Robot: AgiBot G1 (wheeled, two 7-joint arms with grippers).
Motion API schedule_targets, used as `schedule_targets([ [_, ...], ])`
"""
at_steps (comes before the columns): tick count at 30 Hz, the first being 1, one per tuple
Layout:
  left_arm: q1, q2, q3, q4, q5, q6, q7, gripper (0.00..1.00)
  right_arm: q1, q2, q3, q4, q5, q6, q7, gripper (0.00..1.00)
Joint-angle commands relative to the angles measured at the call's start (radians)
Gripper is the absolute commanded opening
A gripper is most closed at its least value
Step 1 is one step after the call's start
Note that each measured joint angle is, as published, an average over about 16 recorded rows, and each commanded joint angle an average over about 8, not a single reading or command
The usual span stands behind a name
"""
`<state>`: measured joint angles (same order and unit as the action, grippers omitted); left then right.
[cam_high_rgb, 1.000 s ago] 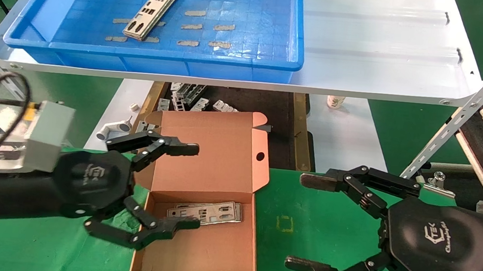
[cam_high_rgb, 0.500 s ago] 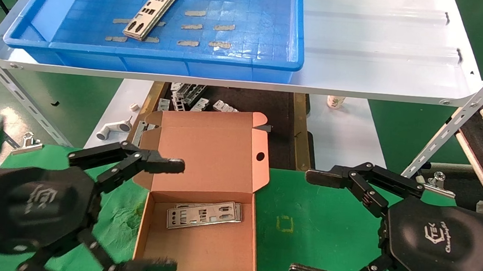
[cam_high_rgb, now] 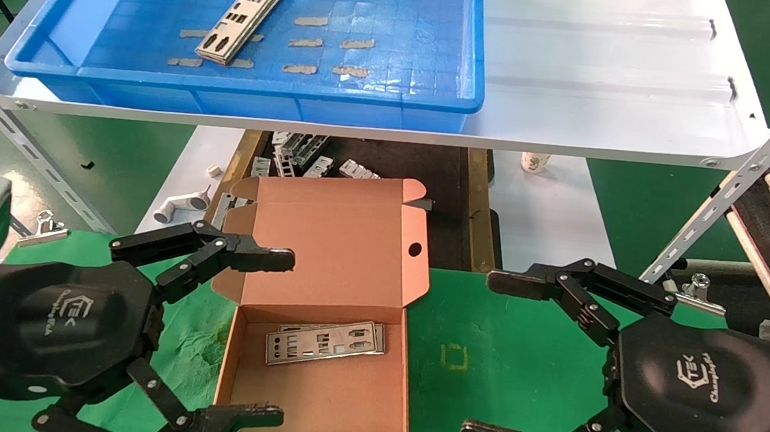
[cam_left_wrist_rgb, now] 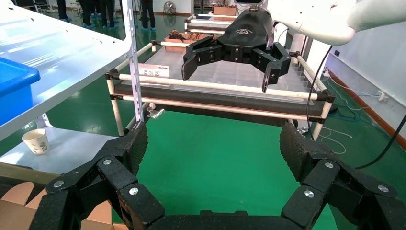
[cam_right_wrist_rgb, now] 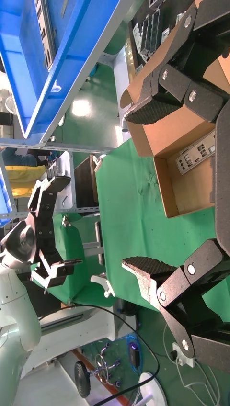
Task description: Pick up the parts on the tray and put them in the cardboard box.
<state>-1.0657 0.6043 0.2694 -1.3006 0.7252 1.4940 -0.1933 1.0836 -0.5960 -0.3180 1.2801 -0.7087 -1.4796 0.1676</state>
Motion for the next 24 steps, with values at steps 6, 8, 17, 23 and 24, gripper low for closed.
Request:
schedule_targets([
  [6,-0.005,0.004,0.006,0.010,0.003,0.000,0.004,1.00,0.000,0.000,0.000,0.000,0.000,0.000,0.000,1.00],
  [8,-0.006,0.005,0.007,0.011,0.003,0.000,0.005,1.00,0.000,0.000,0.000,0.000,0.000,0.000,0.000,1.00],
  [17,-0.008,0.007,0.010,0.016,0.005,0.001,0.006,1.00,0.000,0.000,0.000,0.000,0.000,0.000,0.000,1.00],
  [23,-0.009,0.007,0.011,0.018,0.005,0.001,0.007,1.00,0.000,0.000,0.000,0.000,0.000,0.000,0.000,1.00],
  [24,-0.009,0.007,0.011,0.018,0.005,0.001,0.007,1.00,0.000,0.000,0.000,0.000,0.000,0.000,0.000,1.00],
])
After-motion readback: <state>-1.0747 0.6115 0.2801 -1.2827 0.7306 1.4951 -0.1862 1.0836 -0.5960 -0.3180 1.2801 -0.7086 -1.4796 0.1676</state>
